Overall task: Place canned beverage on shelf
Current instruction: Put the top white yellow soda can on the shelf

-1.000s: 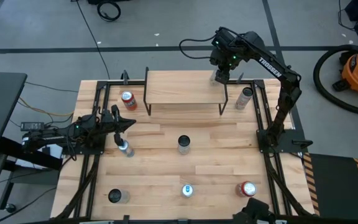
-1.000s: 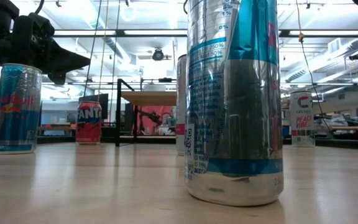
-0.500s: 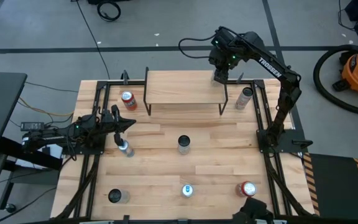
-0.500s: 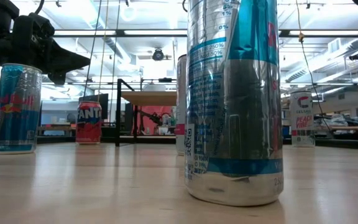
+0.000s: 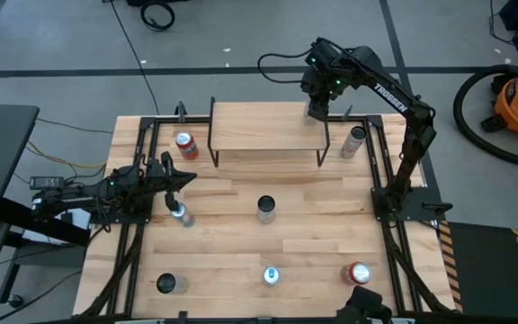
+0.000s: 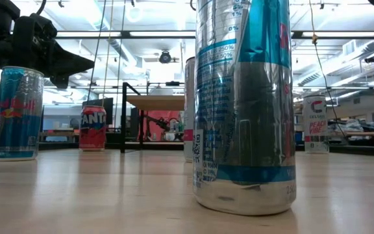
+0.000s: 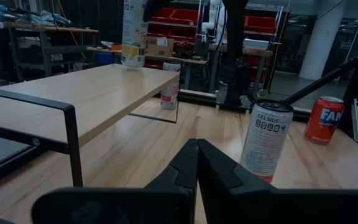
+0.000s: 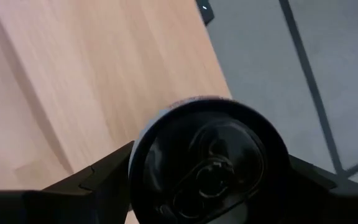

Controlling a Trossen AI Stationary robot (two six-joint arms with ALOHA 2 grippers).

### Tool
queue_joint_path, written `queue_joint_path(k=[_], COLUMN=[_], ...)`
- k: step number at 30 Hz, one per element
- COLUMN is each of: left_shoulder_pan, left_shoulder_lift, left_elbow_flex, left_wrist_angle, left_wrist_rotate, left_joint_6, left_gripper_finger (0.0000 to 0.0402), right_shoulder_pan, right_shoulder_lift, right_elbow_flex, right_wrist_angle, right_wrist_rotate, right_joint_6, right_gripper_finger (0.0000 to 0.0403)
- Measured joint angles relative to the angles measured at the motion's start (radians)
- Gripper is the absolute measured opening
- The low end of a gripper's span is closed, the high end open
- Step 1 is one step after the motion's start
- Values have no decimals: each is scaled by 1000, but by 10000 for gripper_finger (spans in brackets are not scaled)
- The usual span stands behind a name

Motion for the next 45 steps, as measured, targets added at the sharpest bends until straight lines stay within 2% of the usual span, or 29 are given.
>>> queue_joint_path(k=[25,39,45], left_shoulder_pan=[0,0,0], left_shoulder_lift=[0,0,0], left_elbow_flex=[0,0,0], left_wrist_angle=[0,0,0], left_wrist_rotate=[0,0,0], left_joint_6=[-1,-1,-1], left_gripper_finger=[14,14,14], right_shoulder_pan=[0,0,1], right_shoulder_lift=[0,0,0], right_elbow_flex=[0,0,0], right_wrist_angle=[11,40,58], right_wrist_rotate=[-10,-9,54], right_joint_6=[-9,-13,-31], right_gripper_finger=[309,338,339])
